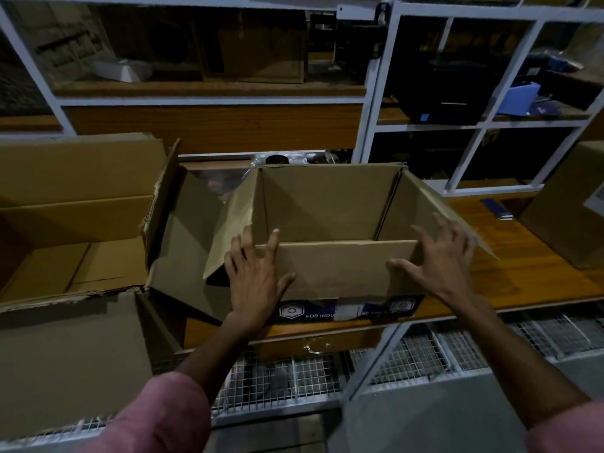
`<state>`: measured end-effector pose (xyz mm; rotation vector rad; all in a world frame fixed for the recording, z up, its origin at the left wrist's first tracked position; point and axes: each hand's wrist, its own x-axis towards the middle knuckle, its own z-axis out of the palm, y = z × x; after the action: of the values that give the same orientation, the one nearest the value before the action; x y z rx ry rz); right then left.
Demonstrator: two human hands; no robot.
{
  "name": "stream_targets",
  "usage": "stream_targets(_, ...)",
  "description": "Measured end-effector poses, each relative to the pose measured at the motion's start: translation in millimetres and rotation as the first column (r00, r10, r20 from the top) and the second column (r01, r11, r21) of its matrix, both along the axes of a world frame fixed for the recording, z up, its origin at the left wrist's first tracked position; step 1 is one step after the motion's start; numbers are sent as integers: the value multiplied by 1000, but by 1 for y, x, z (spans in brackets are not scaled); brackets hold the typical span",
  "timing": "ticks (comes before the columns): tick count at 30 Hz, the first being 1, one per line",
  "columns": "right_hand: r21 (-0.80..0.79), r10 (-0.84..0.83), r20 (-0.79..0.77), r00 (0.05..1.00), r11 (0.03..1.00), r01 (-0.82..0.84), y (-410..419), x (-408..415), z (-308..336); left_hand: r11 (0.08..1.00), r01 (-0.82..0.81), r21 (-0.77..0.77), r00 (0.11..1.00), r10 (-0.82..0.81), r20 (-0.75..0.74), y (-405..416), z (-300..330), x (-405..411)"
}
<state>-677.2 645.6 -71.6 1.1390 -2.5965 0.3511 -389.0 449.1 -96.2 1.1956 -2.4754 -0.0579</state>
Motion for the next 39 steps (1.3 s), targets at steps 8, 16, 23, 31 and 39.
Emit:
stream_targets(8,-269,100,325,940,963,-9,20,-22,-13,993,-95,64,992,99,-75,10,-6,-10)
stream_targets(16,-486,278,317,907,868,-97,25,-33,-34,985,37,167,963,10,-268,13,-16,-17)
stream_targets(23,-513,330,234,915,841,-172,16,-41,-38,973,229,-3,972,-229,-57,0,-23,-15)
stream_targets(31,-555,326,115,938,804,-212,-4,-46,-12,976,212,-48,977,-213,-22,-18,-3,-31)
stream_targets(39,-532,270,50,962,822,-203,-5,-58,25,976,209,-52,973,-213,-89,-25,39,-44)
